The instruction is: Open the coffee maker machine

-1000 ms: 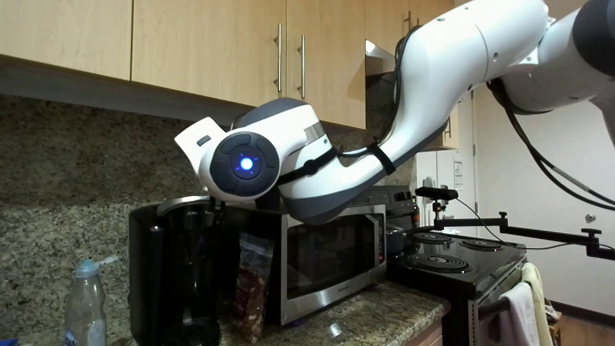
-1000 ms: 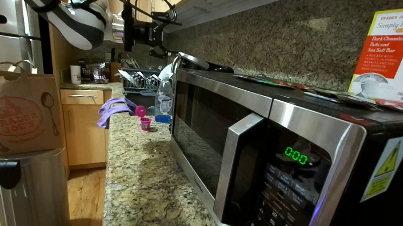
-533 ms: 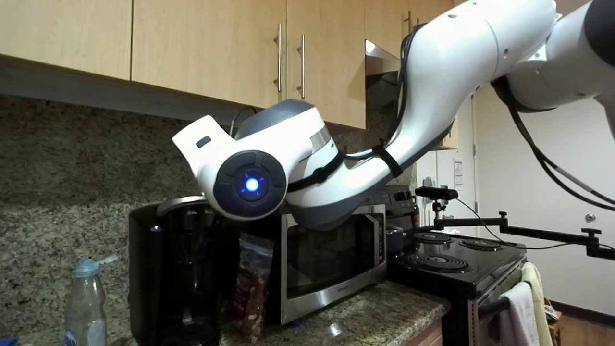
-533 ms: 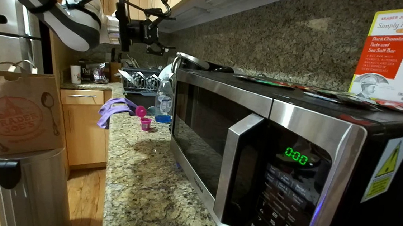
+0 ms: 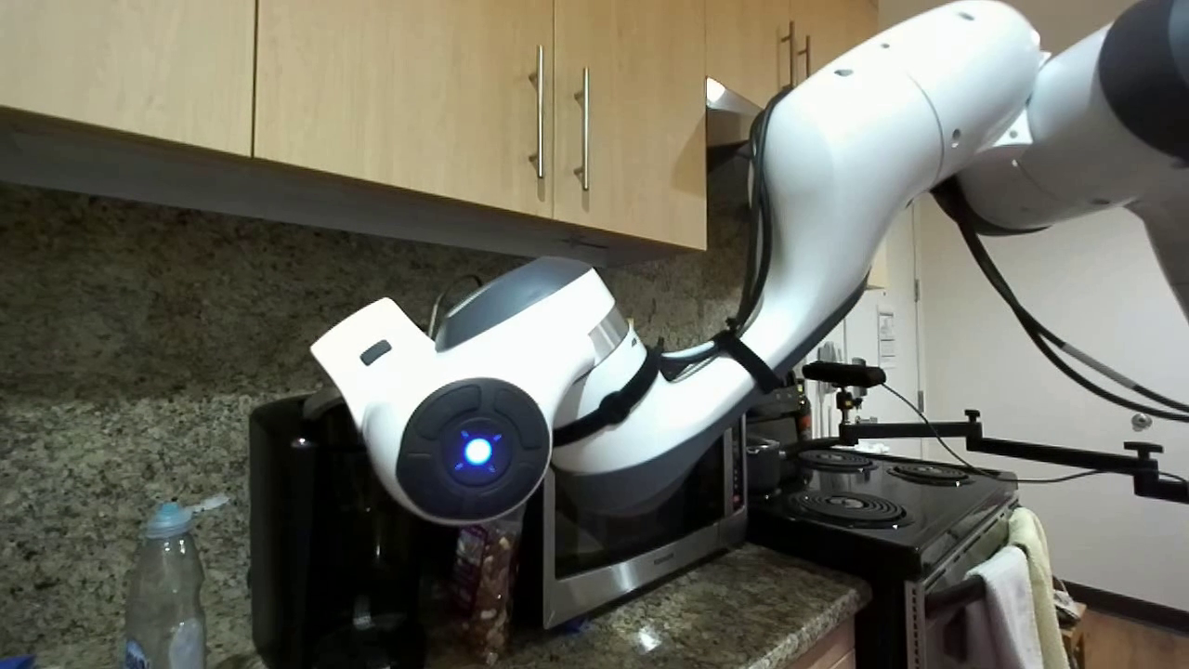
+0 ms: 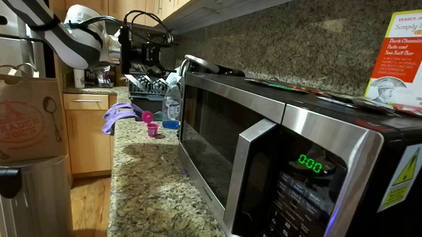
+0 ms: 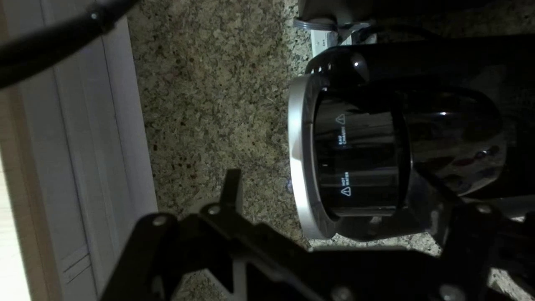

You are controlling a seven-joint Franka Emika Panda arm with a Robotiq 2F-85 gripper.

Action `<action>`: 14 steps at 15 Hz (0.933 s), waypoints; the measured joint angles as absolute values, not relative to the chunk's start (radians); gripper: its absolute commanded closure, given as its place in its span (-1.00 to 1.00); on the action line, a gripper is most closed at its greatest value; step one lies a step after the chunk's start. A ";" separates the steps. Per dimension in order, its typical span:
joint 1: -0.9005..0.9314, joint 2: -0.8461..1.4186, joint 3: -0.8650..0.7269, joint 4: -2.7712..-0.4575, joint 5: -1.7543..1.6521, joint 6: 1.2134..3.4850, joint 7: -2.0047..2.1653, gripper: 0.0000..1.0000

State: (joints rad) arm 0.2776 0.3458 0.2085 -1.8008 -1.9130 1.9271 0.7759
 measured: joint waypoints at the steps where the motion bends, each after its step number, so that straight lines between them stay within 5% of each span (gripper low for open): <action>1: 0.277 0.346 0.208 -1.801 -1.913 1.927 0.776 -1.00; 8: 0.276 0.344 0.209 -1.800 -1.910 1.932 0.776 -1.00; 14: 0.234 0.151 0.230 -1.853 -1.686 2.241 0.775 -1.00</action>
